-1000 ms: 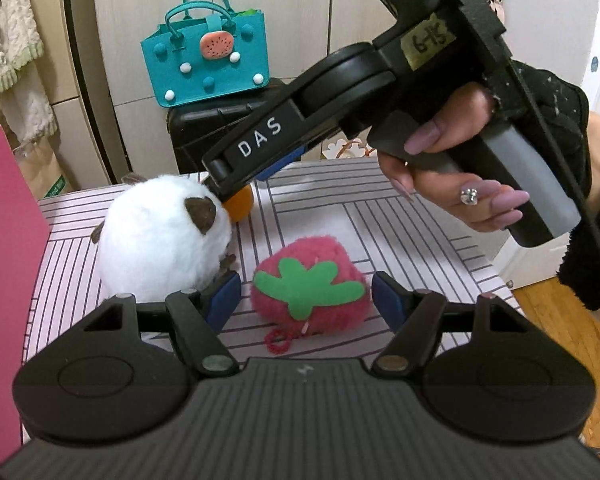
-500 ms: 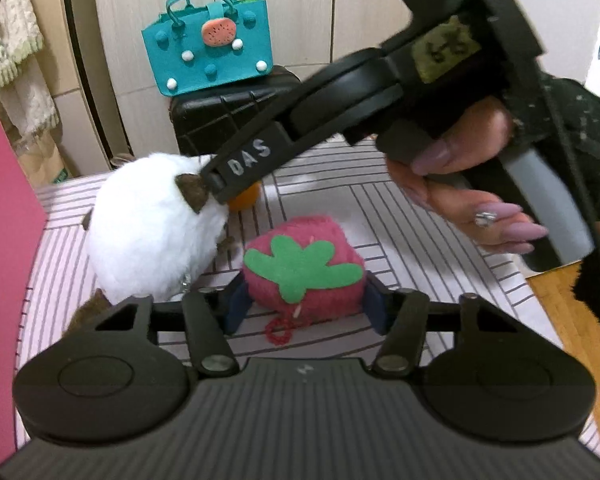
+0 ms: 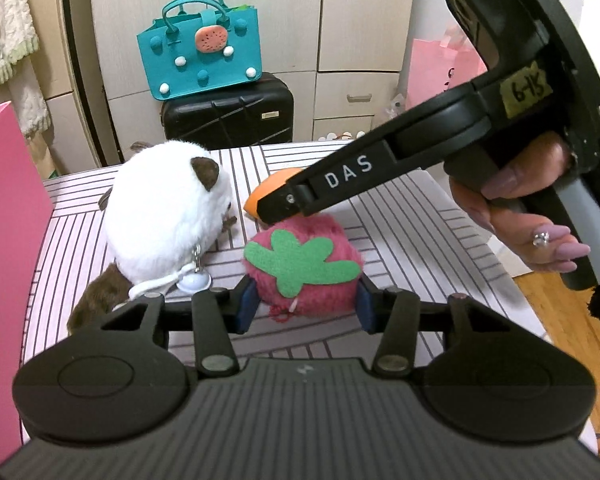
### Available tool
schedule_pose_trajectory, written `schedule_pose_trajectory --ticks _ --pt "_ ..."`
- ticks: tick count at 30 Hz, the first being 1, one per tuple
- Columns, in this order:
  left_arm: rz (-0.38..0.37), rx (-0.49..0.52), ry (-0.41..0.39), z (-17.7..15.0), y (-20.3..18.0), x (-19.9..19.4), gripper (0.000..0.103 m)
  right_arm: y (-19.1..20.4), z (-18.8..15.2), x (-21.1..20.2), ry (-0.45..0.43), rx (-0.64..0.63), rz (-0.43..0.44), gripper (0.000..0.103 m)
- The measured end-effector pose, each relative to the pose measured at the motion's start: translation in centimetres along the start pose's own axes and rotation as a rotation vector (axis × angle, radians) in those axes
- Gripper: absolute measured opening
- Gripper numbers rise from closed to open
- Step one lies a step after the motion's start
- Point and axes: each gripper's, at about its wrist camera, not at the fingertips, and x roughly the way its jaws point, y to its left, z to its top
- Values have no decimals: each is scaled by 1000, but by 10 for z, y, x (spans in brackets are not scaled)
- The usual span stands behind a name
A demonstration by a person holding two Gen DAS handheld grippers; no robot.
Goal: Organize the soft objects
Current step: 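Grasp the pink strawberry pouch with the left gripper while the right gripper grasps the orange ball, then carry the strawberry pouch and orange ball over the pink box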
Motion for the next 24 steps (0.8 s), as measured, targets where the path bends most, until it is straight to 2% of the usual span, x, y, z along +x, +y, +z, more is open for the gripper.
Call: schedule_pose_trajectory --ticks 9,14,21,24 --pt "-70 -12 53 -8 3 -24 47 22 -15 -23 12 42 -58 46" --pt "-60 50 46 -12 1 -45 47 38 -26 -41 24 63 -94 46" --pt "-82 151 98 -22 4 -76 47 60 -48 -64 55 143 -102 46" --pt "-92 166 117 -25 9 -88 47 75 -60 -73 66 141 -79 46"
